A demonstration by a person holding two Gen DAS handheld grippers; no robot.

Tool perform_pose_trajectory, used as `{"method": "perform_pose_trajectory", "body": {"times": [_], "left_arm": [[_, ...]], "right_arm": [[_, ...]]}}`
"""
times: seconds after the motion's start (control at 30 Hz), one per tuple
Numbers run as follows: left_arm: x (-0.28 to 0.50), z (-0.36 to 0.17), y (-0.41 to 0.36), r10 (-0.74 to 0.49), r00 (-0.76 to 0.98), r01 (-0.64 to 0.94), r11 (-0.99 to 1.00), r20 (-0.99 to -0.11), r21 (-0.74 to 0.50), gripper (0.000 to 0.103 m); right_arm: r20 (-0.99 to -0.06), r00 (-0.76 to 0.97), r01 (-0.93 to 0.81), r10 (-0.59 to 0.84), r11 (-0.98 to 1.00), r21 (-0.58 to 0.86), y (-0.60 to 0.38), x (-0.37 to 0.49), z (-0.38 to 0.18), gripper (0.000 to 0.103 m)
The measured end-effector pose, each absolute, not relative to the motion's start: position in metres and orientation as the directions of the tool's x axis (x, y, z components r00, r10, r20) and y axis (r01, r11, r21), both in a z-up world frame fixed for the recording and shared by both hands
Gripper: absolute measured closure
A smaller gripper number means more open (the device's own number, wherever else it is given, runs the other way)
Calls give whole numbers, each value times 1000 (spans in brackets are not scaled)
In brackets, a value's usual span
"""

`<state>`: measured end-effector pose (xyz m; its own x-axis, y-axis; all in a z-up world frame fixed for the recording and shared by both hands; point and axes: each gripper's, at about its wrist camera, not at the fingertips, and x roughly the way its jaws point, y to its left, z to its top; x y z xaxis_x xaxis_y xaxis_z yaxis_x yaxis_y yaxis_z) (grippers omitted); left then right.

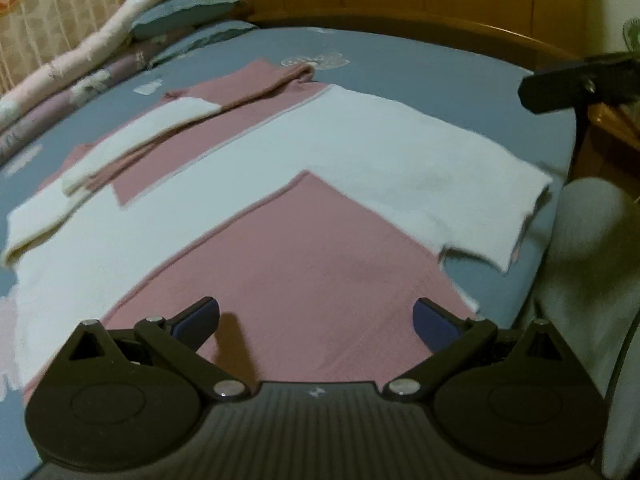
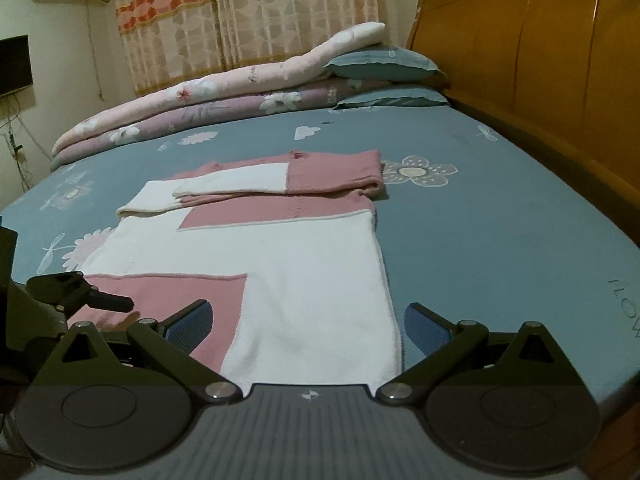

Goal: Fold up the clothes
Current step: 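Move both open grippers down to the pink ribbed hem of the sweater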

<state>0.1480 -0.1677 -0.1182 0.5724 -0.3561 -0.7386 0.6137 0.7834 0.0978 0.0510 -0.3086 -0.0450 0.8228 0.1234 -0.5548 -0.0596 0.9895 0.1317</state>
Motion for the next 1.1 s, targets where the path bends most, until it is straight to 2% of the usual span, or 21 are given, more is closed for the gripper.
{"method": "perform_pose_trajectory", "body": {"times": [0.17, 0.27, 0.5, 0.6, 0.93, 1.1], "left_arm": [[155, -120, -188, -402, 542, 639, 767, -738, 52, 1], [152, -113, -183, -437, 533, 649, 760, -724, 19, 1], [148, -92, -138, -437, 570, 579, 814, -696, -38, 1], [149, -91, -124, -432, 574, 535, 841, -695, -80, 1], [147, -98, -112, -424, 569, 476, 868, -705, -138, 1], [147, -98, -111, -450, 566, 472, 864, -691, -176, 1]], "right_arm": [[-558, 821, -54, 122, 989, 137, -312, 50, -45, 0], [-557, 816, -52, 155, 979, 196, -322, 48, -45, 0], [-547, 771, -25, 326, 874, 485, -353, 64, -58, 0], [-561, 725, -21, 400, 826, 563, -348, 77, -70, 0], [-719, 641, 146, 268, 877, 458, -345, 91, -98, 0], [-682, 672, 125, 290, 863, 490, -353, 92, -82, 0]]}}
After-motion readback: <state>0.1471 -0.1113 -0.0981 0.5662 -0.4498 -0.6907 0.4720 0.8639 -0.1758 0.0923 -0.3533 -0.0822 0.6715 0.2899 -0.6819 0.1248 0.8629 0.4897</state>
